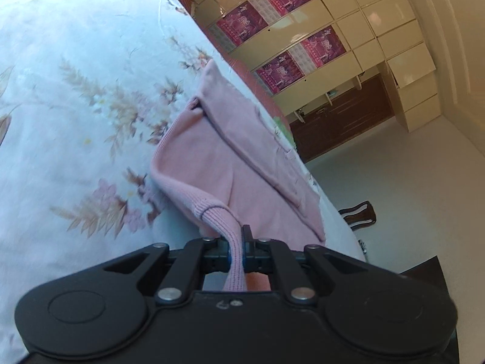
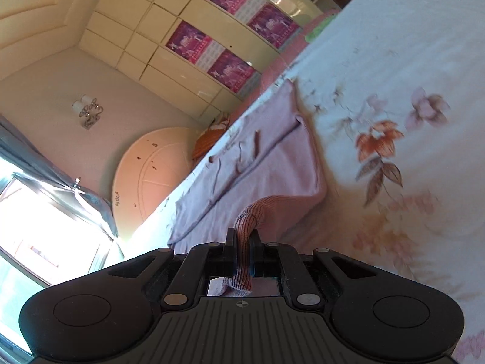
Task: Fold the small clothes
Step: 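Grasp the hem with the left tool while the right tool grasps the hem, then lift the hem with both tools and fold it toward the collar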
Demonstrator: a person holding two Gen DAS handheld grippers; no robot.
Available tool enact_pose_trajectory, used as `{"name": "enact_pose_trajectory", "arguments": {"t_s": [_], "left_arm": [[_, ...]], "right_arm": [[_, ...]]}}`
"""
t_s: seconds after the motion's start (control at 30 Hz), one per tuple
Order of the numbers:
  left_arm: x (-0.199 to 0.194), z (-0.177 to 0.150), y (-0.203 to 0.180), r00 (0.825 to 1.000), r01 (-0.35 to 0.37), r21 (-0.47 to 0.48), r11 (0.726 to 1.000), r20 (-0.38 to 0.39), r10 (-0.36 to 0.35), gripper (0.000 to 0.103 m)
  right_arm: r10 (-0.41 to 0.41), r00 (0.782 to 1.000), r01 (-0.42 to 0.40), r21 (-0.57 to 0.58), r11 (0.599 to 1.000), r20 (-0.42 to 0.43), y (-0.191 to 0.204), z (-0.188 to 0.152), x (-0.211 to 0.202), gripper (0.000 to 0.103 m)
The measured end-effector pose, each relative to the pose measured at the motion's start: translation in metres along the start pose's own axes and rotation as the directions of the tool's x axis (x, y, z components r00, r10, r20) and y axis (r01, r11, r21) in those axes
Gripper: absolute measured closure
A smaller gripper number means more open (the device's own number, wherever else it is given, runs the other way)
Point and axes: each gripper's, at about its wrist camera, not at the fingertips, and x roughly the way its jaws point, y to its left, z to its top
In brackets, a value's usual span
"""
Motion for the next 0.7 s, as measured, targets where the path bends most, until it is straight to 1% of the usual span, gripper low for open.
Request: {"name": "enact_pose_trajectory", "arguments": {"t_s": [0.1,0.17,0.23,0.33,0.47,0.57,0.7], "left_arm": [[0.025,0.033,-0.013,0.999,0.034,-0.018,0.999,0.032,-0.033,0.099],[0.050,0.057,-0.022,0.997,0.059,-0.028,0.998,0.046,-0.057,0.099],[0.076,0.079,-0.030,0.997,0.064,-0.012,0.998,0.048,-0.063,0.099],[0.125,0.116,-0.040,0.998,0.050,0.026,0.998,0.027,-0.051,0.099],[0.185,0.162,-0.040,1.000,0.022,0.066,0.998,-0.002,-0.022,0.099],[0.226,0.189,-0.033,1.000,-0.007,0.087,0.996,-0.028,0.009,0.099],[0.269,0.212,-0.020,0.998,-0.035,0.096,0.995,-0.057,0.040,0.099]], "right_arm": [[-0.007,0.999,0.007,-0.006,1.000,0.035,0.010,0.029,0.023,0.097],[-0.022,0.998,0.021,0.006,1.000,0.060,0.015,0.053,0.045,0.097],[-0.039,0.997,0.038,0.014,0.999,0.073,0.018,0.078,0.069,0.097],[-0.073,0.995,0.072,0.026,0.997,0.068,0.015,0.118,0.114,0.097],[-0.109,0.993,0.107,0.042,0.993,0.047,0.002,0.163,0.177,0.097],[-0.126,0.991,0.124,0.071,0.990,0.033,-0.016,0.184,0.221,0.097],[-0.159,0.987,0.157,0.103,0.982,0.011,-0.040,0.199,0.266,0.097]]}}
